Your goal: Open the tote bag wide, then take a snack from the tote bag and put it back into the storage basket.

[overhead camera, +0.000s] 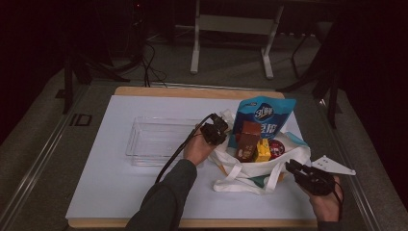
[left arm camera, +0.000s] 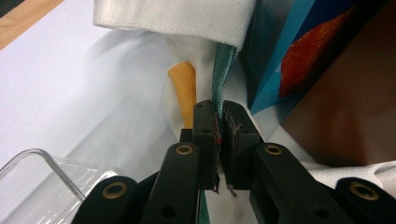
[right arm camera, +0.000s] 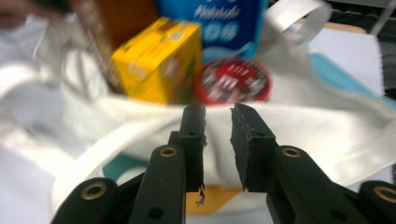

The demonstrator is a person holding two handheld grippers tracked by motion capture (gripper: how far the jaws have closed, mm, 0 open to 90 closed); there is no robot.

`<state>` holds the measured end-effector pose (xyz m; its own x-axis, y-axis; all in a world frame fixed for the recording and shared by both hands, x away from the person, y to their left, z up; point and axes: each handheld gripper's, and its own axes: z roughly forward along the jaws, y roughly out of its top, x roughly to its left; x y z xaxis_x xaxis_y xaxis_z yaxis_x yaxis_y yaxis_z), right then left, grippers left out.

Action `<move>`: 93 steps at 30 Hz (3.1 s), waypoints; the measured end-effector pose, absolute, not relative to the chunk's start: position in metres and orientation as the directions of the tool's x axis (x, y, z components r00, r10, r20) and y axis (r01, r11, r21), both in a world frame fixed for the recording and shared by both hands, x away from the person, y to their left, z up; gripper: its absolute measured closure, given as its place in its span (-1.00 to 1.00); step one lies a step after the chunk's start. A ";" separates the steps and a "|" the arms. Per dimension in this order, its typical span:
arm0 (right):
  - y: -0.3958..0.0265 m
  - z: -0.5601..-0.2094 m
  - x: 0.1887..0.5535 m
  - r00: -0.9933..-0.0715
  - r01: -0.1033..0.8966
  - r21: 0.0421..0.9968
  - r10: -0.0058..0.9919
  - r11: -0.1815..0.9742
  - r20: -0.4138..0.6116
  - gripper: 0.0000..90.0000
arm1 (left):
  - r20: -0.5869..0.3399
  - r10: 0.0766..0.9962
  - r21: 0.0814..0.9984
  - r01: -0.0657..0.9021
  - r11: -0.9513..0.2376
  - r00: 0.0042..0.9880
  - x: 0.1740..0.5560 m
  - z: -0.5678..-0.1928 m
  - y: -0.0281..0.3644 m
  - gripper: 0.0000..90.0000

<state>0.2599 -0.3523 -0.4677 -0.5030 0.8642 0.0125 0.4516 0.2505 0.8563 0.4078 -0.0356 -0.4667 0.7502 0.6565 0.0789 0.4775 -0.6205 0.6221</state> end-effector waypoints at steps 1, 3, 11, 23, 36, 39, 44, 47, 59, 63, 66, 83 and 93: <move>-0.351 -0.470 0.262 -0.503 0.458 0.849 0.864 0.265 0.001 0.65 | 0.080 0.656 0.621 0.478 -0.622 0.750 0.408 -0.467 -0.036 0.88; -0.349 -0.476 0.269 -0.495 0.480 0.839 0.869 0.256 0.018 0.77 | 0.081 0.656 0.621 0.477 -0.622 0.750 0.408 -0.467 -0.036 0.88; -0.337 -0.517 0.291 -0.434 0.609 0.754 0.899 0.245 0.058 0.95 | 0.094 0.652 0.614 0.471 -0.633 0.753 0.407 -0.468 -0.035 0.91; -0.327 -0.524 0.285 -0.370 0.628 0.746 0.929 0.224 0.032 0.95 | 0.074 0.666 0.624 0.486 -0.612 0.742 0.408 -0.467 -0.033 0.88; -0.328 -0.526 0.284 -0.375 0.617 0.755 0.927 0.222 0.034 0.94 | 0.029 0.615 0.726 0.407 -0.555 0.788 0.387 -0.441 -0.012 0.38; -0.328 -0.526 0.284 -0.377 0.616 0.755 0.926 0.227 0.030 0.94 | 0.013 0.611 0.751 0.395 -0.529 0.792 0.383 -0.436 -0.006 0.37; -0.328 -0.525 0.284 -0.376 0.620 0.753 0.926 0.221 0.038 0.93 | 0.006 0.591 0.775 0.370 -0.513 0.807 0.377 -0.428 -0.002 0.38; -0.329 -0.525 0.285 -0.378 0.620 0.753 0.925 0.222 0.038 0.93 | 0.006 0.574 0.782 0.354 -0.513 0.819 0.374 -0.427 -0.003 0.40; -0.332 -0.526 0.285 -0.388 0.617 0.759 0.919 0.209 0.063 0.92 | -0.001 0.479 0.764 0.310 -0.566 0.878 0.366 -0.441 -0.027 0.99; -0.332 -0.526 0.285 -0.389 0.617 0.759 0.919 0.209 0.064 0.91 | 0.011 0.464 0.745 0.302 -0.595 0.886 0.365 -0.447 -0.035 0.99; -0.332 -0.526 0.285 -0.391 0.617 0.758 0.918 0.209 0.065 0.91 | 0.005 0.453 0.734 0.305 -0.607 0.891 0.365 -0.451 -0.038 1.00; -0.332 -0.526 0.286 -0.391 0.618 0.760 0.918 0.204 0.072 0.90 | -0.022 0.391 0.778 0.262 -0.572 0.920 0.366 -0.441 -0.025 0.34; -0.333 -0.526 0.286 -0.392 0.617 0.759 0.917 0.206 0.070 0.90 | -0.001 0.357 0.842 0.194 -0.504 0.934 0.373 -0.416 -0.022 -0.30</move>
<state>0.2856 -0.3325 -0.5262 -0.3921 0.9172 0.0705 0.6174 0.2056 0.7593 0.3726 -0.0222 -0.4162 0.9339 0.3574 -0.0012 0.1939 -0.5038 0.8418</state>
